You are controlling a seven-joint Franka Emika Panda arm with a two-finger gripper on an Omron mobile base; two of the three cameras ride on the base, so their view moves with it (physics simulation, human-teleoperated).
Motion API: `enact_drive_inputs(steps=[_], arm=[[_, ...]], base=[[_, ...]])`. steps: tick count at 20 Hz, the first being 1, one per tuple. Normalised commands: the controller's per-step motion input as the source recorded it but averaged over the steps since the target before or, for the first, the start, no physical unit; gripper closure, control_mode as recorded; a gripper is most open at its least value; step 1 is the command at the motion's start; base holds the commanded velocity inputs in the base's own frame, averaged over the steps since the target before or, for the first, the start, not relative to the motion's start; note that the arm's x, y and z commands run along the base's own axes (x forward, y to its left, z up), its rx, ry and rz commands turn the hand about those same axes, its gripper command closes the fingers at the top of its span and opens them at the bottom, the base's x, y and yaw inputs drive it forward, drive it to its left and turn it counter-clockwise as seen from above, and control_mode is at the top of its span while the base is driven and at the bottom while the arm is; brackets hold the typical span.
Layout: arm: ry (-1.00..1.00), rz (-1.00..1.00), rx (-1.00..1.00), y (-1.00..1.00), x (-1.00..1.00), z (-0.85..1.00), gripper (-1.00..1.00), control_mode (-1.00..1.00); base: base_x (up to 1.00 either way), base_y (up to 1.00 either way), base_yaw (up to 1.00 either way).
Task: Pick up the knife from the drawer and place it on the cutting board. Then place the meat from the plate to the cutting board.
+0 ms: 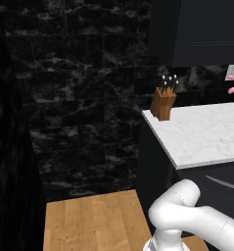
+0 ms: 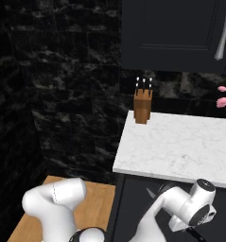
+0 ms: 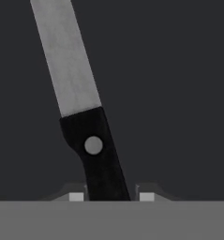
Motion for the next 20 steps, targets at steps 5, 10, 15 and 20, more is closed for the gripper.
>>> enact_drive_inputs(steps=[5,10,15,20], arm=[[0.04,0.0,0.0,0.0,-0.45,0.39,1.0,-1.0],[0.0,0.0,0.0,0.0,-0.6,0.2,1.0,-1.0],[-0.01,0.0,0.0,0.0,-0.4,0.46,1.0,-1.0],[-0.03,0.0,0.0,0.05,-0.2,0.67,1.0,-1.0]], base=[[0.0,0.0,0.0],[0.0,0.0,0.0],[0.0,0.0,0.0],[0.0,0.0,0.0]])
